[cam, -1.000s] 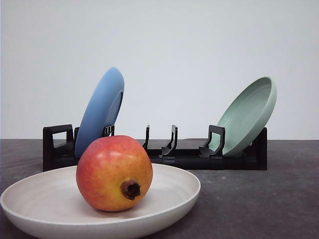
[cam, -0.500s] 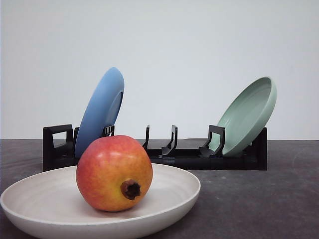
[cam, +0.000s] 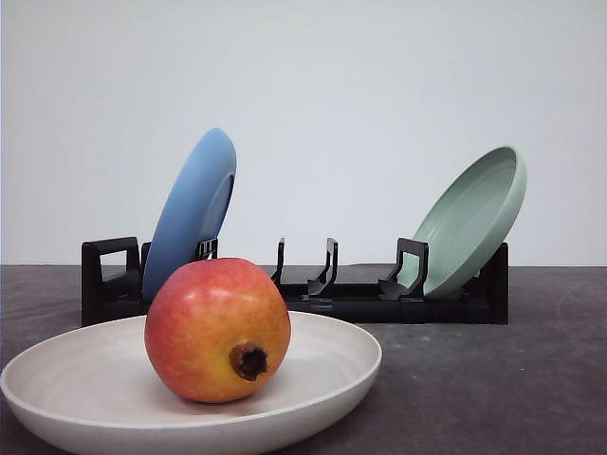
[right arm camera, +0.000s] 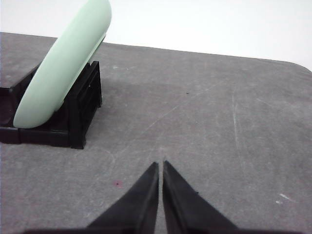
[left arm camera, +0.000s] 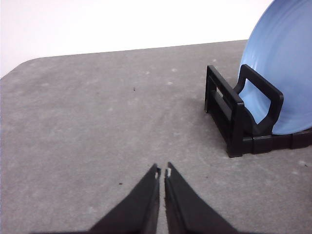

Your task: Place pomegranate in white plate

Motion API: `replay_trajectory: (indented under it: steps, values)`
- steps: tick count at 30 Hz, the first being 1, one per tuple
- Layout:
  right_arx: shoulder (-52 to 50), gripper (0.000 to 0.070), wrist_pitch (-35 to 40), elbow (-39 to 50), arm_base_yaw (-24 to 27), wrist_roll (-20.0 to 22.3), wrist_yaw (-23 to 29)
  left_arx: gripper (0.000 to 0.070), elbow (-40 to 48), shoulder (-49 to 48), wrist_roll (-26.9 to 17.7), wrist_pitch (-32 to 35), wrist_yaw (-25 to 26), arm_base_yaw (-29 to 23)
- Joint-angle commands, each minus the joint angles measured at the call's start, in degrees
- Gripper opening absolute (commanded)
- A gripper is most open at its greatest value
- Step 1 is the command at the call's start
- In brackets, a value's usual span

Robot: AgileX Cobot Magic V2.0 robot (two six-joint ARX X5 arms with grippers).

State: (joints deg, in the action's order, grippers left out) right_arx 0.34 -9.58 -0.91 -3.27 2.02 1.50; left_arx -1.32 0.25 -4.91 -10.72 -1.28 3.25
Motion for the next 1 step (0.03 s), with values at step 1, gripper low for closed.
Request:
replay_trajectory:
  steps: [1]
  values:
    - [-0.13,0.0009,0.57,0.24,0.09,-0.07,0.02,0.0000,0.63,-0.07,0.00,0.02,0.11,0.09]
